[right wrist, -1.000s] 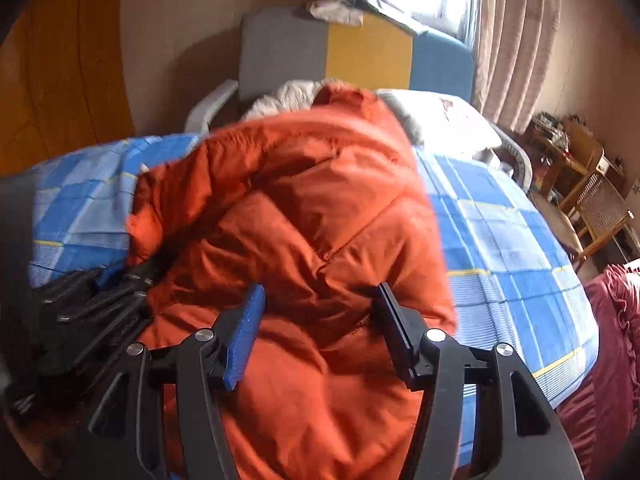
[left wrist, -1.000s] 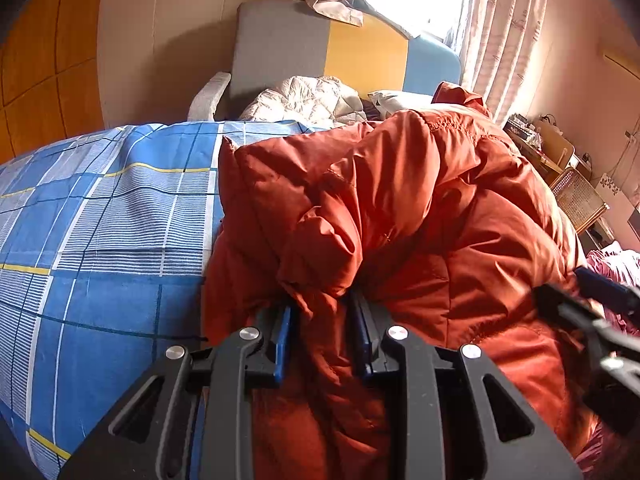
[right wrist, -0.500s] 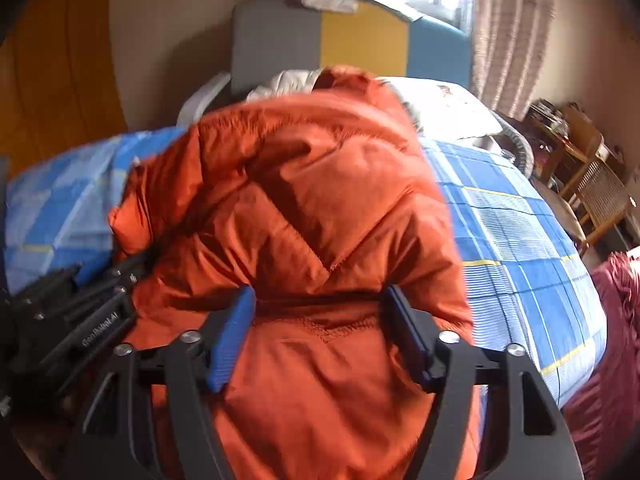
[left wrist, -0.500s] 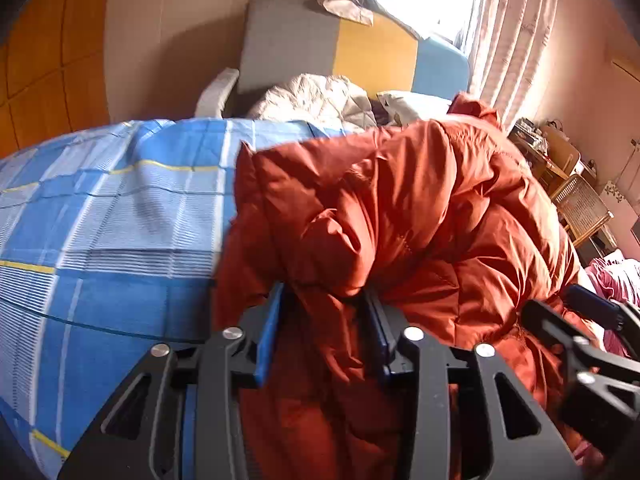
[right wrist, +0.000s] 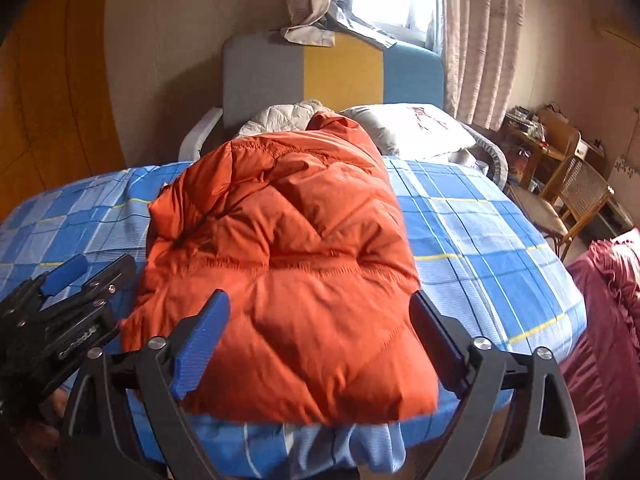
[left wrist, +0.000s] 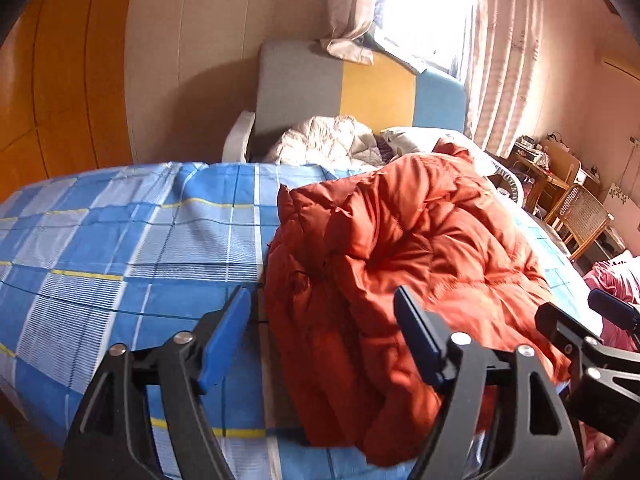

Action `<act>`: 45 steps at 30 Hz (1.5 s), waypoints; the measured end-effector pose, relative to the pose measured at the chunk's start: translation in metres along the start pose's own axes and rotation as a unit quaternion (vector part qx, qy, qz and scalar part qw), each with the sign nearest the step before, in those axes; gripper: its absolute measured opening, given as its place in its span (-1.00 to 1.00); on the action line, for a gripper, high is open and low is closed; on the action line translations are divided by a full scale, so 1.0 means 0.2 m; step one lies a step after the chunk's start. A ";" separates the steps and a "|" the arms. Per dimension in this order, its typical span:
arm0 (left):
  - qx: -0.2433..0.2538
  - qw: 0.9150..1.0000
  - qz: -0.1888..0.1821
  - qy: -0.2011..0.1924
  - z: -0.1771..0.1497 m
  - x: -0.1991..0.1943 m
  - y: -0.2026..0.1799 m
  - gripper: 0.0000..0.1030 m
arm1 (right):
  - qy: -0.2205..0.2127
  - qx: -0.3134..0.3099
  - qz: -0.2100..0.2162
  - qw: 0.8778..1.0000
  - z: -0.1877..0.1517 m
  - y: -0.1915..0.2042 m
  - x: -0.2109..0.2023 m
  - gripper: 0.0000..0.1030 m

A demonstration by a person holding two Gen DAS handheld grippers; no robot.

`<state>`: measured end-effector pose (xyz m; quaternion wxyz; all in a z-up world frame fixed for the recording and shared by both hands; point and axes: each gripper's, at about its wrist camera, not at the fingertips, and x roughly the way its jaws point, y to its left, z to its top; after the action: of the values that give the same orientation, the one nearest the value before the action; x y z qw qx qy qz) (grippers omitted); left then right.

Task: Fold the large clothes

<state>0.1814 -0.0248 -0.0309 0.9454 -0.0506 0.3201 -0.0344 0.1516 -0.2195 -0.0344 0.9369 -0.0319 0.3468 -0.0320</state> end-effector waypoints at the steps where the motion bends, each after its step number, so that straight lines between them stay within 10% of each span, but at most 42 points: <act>1: 0.003 1.000 0.000 -0.003 -0.01 -0.02 0.00 0.59 | -0.001 0.002 -0.002 1.000 -0.02 -0.01 -0.02 0.80; 8: 0.021 0.999 0.007 -0.023 -0.10 -0.21 -0.06 0.95 | -0.001 0.012 -0.010 1.000 -0.12 -0.04 -0.13 0.89; 45: 0.017 0.998 0.044 -0.035 -0.17 -0.32 -0.08 0.96 | -0.005 0.019 -0.036 0.999 -0.22 -0.16 -0.20 0.93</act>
<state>0.1084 -0.0375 -0.0173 0.9573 -0.0213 0.2882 0.0035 0.0916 -0.2506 -0.0404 0.9373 -0.0270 0.3398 -0.0722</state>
